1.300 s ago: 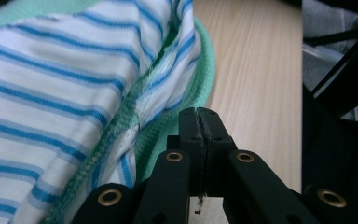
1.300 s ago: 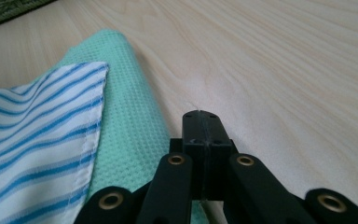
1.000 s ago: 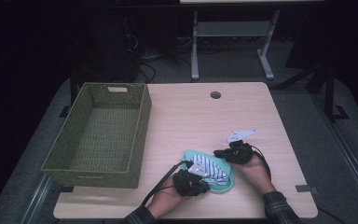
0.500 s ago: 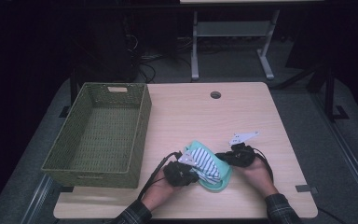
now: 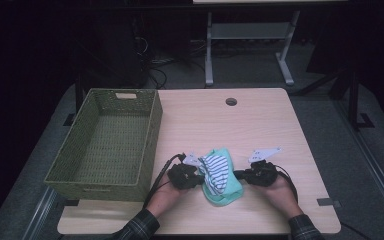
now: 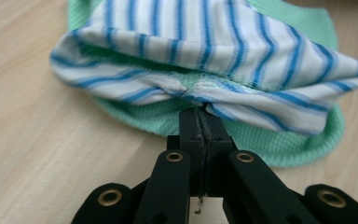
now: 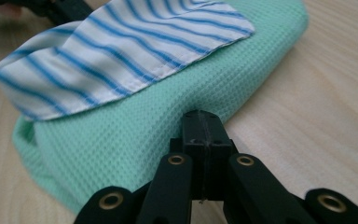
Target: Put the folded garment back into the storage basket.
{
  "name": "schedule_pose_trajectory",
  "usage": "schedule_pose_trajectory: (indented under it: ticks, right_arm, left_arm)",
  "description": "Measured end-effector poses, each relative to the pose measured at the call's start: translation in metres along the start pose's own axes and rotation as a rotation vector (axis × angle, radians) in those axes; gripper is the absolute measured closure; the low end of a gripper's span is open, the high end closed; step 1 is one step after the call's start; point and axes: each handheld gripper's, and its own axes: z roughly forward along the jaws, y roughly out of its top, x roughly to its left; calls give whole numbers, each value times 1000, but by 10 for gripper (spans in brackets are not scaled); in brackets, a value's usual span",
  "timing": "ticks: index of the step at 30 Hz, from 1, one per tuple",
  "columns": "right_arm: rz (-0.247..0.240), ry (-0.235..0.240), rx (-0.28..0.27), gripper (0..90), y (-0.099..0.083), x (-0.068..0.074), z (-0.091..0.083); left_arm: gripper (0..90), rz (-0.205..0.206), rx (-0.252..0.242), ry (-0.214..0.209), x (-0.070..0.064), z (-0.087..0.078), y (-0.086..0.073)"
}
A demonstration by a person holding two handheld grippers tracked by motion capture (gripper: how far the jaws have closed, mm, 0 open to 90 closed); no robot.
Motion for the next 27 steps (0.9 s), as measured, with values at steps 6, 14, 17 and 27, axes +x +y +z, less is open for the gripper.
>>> schedule_pose_trajectory:
  ticks: [6,14,17,27]
  right_arm:
    - [3,22,0,897,-7,8,-3]
    - [-21,27,5,897,-11,20,-6]
    - [-21,18,-13,894,-13,21,-10]
    - [47,-110,-108,654,-30,9,-39]
  left_arm:
    - [888,-33,-25,15,10,0,-1]
    - [893,-30,-35,29,20,0,4]
    - [892,-21,-32,32,21,-3,5]
    - [714,22,-45,44,11,-16,6]
